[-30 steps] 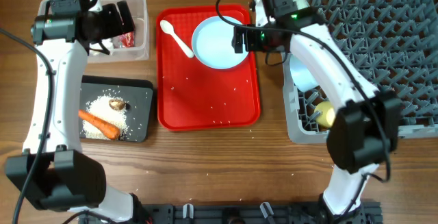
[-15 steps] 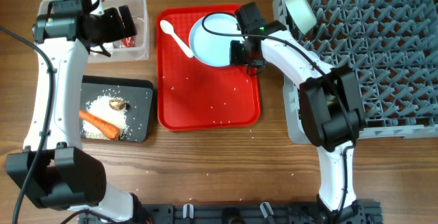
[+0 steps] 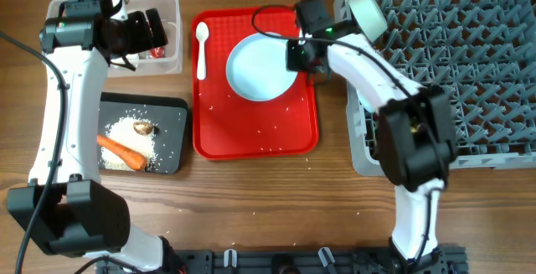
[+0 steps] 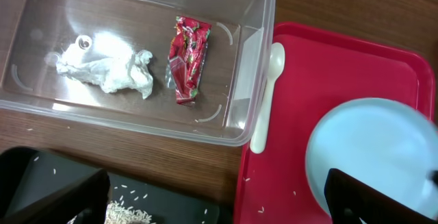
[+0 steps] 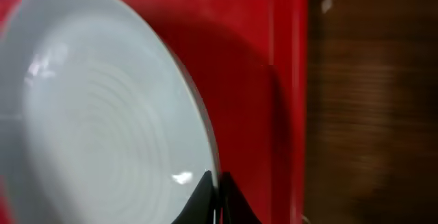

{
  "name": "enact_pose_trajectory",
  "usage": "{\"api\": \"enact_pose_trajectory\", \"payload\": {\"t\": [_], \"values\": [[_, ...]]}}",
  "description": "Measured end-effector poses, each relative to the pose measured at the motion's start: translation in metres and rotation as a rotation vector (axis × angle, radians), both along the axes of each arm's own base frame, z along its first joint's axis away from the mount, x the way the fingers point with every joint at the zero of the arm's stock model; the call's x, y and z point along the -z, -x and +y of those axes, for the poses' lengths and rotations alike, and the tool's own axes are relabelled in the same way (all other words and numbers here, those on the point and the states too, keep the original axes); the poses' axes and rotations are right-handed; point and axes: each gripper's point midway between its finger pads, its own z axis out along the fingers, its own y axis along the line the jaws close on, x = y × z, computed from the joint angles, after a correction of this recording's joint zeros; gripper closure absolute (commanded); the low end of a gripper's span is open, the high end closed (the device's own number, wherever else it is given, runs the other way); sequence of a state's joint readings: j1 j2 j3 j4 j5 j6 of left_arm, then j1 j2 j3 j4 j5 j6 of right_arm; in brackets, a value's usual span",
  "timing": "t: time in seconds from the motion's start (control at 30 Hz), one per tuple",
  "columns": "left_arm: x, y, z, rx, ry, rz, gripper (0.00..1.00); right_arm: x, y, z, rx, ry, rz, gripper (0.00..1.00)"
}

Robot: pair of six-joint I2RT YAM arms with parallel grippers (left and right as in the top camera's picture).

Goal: Sort waste into correct bins and load items into the dishwasher rack
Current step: 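Carry the white plate to the dish rack and lower it in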

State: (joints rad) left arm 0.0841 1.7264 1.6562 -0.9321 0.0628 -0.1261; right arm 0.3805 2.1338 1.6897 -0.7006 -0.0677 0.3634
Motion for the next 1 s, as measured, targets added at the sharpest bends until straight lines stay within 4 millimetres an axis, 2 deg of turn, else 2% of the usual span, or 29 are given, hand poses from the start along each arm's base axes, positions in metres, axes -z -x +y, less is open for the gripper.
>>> {"api": "enact_pose_trajectory", "payload": {"t": [0.03,0.13,0.2,0.23,0.3,0.4,0.47,0.53,0.6,0.7,0.8,0.9,1.0], "values": [[0.000,0.000,0.000,0.000,0.000,0.000,0.00,-0.022,-0.003,-0.007,-0.005,0.006,-0.045,0.96],[0.000,0.000,0.000,0.000,0.000,0.000,0.00,-0.130,-0.010,-0.044,0.024,0.026,-0.287,0.96],[0.000,0.000,0.000,0.000,0.000,0.000,0.00,-0.196,-0.006,-0.087,0.081,0.106,-0.446,0.96],[0.000,0.000,0.000,0.000,0.000,0.000,0.00,-0.225,-0.002,-0.116,0.128,0.187,-0.521,0.96],[0.000,0.000,0.000,0.000,0.000,0.000,0.00,-0.252,0.003,-0.172,0.228,0.385,-0.581,0.96],[0.000,0.000,0.000,0.000,0.000,0.000,0.00,-0.260,0.006,-0.249,0.339,0.701,-0.548,0.95],[0.000,0.000,0.000,0.000,0.000,0.001,0.00,-0.259,0.005,-0.286,0.381,0.815,-0.516,0.92],[0.000,0.000,0.000,0.000,0.000,0.000,0.00,-0.251,-0.001,-0.328,0.410,0.906,-0.470,0.90],[0.000,0.000,0.000,0.000,0.000,0.001,0.00,-0.237,-0.008,-0.358,0.389,0.975,-0.417,0.90],[0.000,0.000,0.000,0.000,0.000,0.002,0.00,-0.227,-0.022,-0.369,0.327,1.040,-0.397,0.91],[0.000,0.001,0.000,0.000,0.000,0.003,0.00,-0.215,-0.034,-0.365,0.249,1.073,-0.379,0.94],[0.000,0.001,0.000,0.000,0.000,0.003,0.00,-0.202,-0.039,-0.364,0.217,1.071,-0.358,0.95],[0.000,0.001,0.000,0.000,0.000,0.003,0.00,-0.198,-0.042,-0.361,0.201,1.057,-0.358,0.95]]}}
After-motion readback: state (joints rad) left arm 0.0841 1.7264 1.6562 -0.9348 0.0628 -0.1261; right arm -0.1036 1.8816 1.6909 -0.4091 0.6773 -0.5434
